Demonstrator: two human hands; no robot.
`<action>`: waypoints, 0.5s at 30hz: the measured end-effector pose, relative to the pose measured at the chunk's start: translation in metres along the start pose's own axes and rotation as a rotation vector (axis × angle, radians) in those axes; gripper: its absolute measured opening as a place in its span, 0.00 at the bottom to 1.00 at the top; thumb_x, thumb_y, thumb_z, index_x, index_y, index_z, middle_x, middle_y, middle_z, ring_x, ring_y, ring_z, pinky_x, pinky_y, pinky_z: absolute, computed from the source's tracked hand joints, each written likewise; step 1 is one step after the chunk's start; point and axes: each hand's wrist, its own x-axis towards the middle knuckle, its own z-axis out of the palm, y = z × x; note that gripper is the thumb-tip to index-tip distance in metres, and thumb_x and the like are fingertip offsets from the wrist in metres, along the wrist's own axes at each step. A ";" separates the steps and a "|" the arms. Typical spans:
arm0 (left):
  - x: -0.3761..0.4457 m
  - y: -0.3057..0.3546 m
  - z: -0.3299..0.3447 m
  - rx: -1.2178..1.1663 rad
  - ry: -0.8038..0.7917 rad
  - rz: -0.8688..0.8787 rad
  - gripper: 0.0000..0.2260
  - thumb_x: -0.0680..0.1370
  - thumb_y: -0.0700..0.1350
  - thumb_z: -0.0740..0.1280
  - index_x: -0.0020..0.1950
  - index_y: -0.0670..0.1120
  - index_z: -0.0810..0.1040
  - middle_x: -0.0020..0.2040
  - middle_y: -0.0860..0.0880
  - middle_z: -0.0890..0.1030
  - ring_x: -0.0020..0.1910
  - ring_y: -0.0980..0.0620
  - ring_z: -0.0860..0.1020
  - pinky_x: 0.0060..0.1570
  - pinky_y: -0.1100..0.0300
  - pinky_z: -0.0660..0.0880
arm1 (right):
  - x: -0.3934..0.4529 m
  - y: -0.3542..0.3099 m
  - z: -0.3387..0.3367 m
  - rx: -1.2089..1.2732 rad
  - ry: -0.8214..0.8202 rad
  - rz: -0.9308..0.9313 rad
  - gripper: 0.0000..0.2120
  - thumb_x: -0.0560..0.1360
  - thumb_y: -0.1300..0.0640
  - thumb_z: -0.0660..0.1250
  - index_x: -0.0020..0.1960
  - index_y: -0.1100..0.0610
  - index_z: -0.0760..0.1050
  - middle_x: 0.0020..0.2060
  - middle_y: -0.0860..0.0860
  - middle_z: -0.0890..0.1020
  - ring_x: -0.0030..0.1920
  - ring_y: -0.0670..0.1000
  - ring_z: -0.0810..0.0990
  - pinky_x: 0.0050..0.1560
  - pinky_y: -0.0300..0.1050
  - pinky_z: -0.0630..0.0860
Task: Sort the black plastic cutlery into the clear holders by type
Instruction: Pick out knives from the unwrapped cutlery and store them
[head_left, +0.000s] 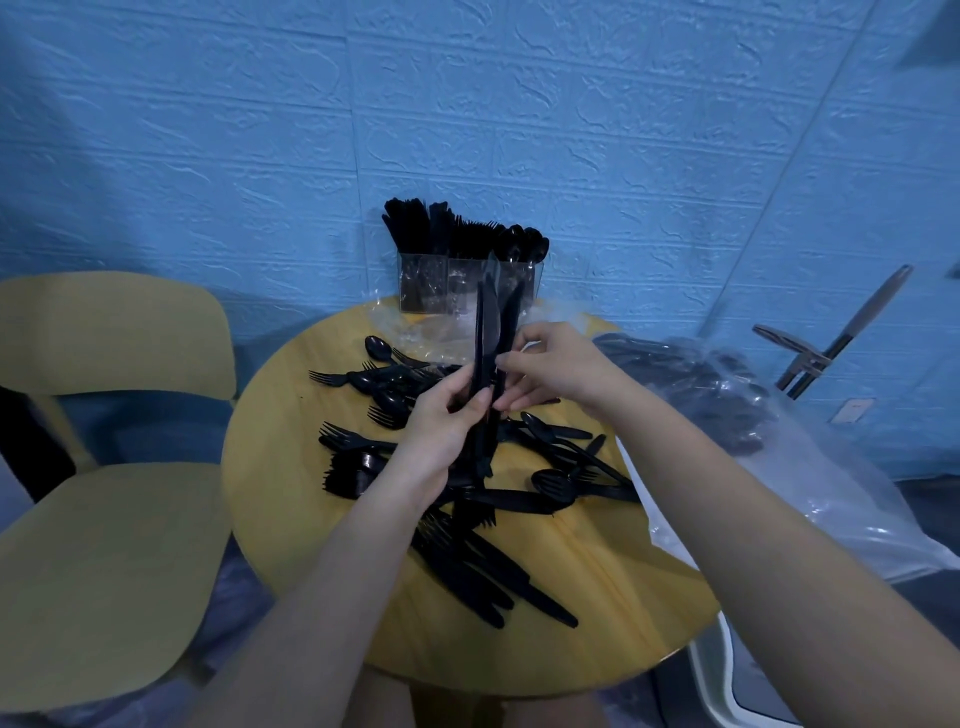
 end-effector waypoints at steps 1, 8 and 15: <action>0.000 -0.001 -0.001 -0.005 -0.008 -0.006 0.16 0.80 0.38 0.61 0.59 0.60 0.75 0.57 0.52 0.81 0.59 0.53 0.77 0.60 0.57 0.74 | 0.000 0.001 0.000 0.030 -0.003 0.001 0.04 0.78 0.64 0.64 0.46 0.62 0.69 0.35 0.61 0.77 0.28 0.52 0.83 0.31 0.40 0.81; 0.002 -0.004 -0.009 -0.069 -0.063 -0.040 0.15 0.82 0.39 0.59 0.67 0.48 0.73 0.52 0.49 0.82 0.45 0.54 0.81 0.45 0.59 0.80 | 0.001 0.008 0.007 0.068 0.067 -0.007 0.08 0.78 0.63 0.64 0.41 0.61 0.69 0.31 0.58 0.78 0.28 0.53 0.83 0.27 0.39 0.79; -0.002 -0.003 -0.008 -0.056 -0.084 -0.082 0.14 0.82 0.40 0.58 0.65 0.51 0.73 0.42 0.50 0.79 0.35 0.58 0.77 0.36 0.64 0.77 | 0.002 0.013 0.014 0.025 0.056 -0.050 0.09 0.77 0.59 0.67 0.40 0.61 0.70 0.30 0.56 0.79 0.27 0.51 0.82 0.28 0.40 0.79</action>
